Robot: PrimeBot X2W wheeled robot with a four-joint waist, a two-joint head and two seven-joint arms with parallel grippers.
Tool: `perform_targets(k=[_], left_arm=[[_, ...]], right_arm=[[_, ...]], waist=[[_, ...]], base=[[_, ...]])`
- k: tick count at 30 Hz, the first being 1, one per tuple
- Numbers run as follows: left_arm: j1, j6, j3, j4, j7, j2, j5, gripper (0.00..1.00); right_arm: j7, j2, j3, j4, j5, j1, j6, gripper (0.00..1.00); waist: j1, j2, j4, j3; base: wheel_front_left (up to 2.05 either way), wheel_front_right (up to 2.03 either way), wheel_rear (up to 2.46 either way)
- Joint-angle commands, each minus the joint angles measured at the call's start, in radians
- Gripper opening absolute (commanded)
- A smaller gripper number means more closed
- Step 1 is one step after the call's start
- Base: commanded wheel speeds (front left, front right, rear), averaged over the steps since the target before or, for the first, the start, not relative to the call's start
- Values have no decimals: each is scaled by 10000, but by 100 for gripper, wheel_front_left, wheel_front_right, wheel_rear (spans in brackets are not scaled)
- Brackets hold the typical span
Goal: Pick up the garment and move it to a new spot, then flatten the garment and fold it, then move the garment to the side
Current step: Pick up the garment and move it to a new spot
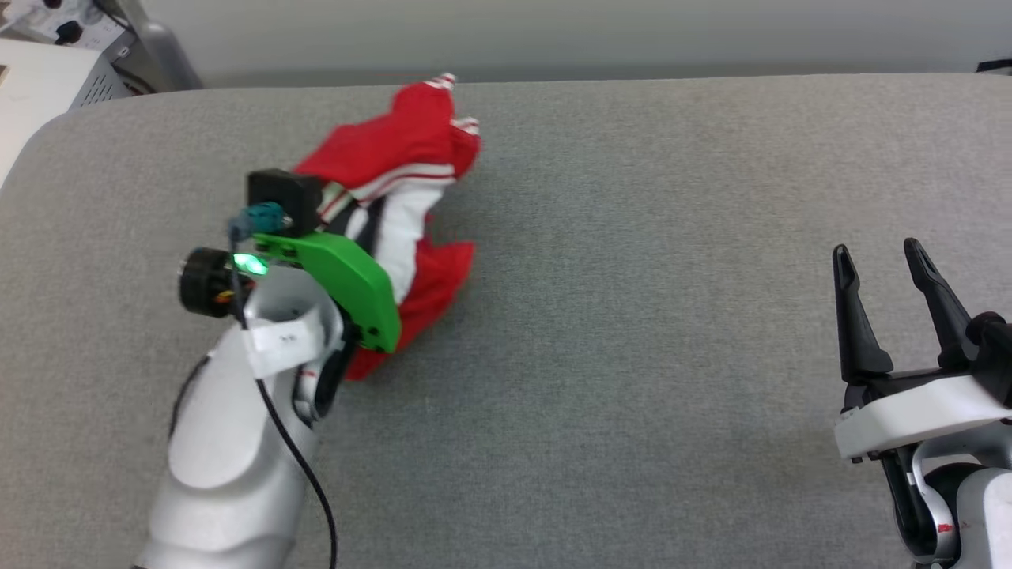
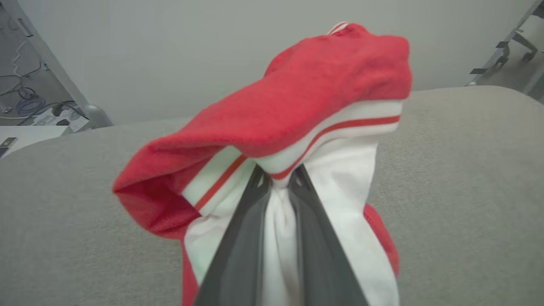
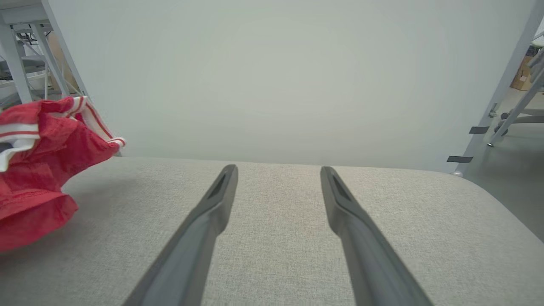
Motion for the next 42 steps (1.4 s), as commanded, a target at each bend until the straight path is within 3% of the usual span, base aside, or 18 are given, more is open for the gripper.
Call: perform_targets(k=[1, 7, 18, 19, 20, 21, 31, 38, 39, 42], left_arm=[[336, -56, -182, -217, 65, -208, -57, 0], [1270, -282, -1571, -417, 427, -1013, -195, 0], [2132, -438, -3590, 487, 246, -1358, -89, 2], [2119, -440, -3673, 531, 175, -1367, -64, 24], [2111, -441, -3718, 546, 63, -1382, -85, 69], [2102, -439, -3733, 528, -56, -1394, -119, 100], [2204, 228, -3436, -470, -1943, -1367, 119, 100], [2507, 1025, -2511, -1095, -3526, -1080, 91, 100], [2742, 1377, -2031, -1237, -3864, -841, 32, 100], [3044, 1692, -1555, -1374, -4042, -648, -94, 100]], right_arm=[[33, 53, -75, -80, 30, 132, 65, 100], [30, 208, -107, -125, 146, 204, 65, 100], [-124, 344, -222, -14, 232, 149, 65, 100], [-125, 351, -231, 10, 221, 153, 65, 100], [-118, 359, -221, 38, 208, 155, 65, 100], [-114, 364, -207, 66, 198, 162, 65, 100], [66, 404, -126, 235, 93, 549, 65, 100], [286, 424, -17, 211, 48, 942, 65, 100], [364, 430, 39, 181, 36, 1097, 65, 100], [436, 432, 49, 159, 31, 1212, 65, 100]], waist=[[1, 0, -433, -179], [1, 0, -903, 64], [1, 0, -968, 427], [1, 0, -926, 387], [1, 0, -891, 342], [1, 0, -854, 276], [1, 0, -492, -656], [1, 0, -332, -1057], [1, 0, -307, -1186], [1, 0, -265, -1276]], base=[[0, 0, 0], [0, 0, 0], [0, 0, 0], [0, 0, 0], [0, 0, 0], [0, 0, 0], [0, 0, 0], [0, 0, 0], [0, 0, 0], [0, 0, 0]])
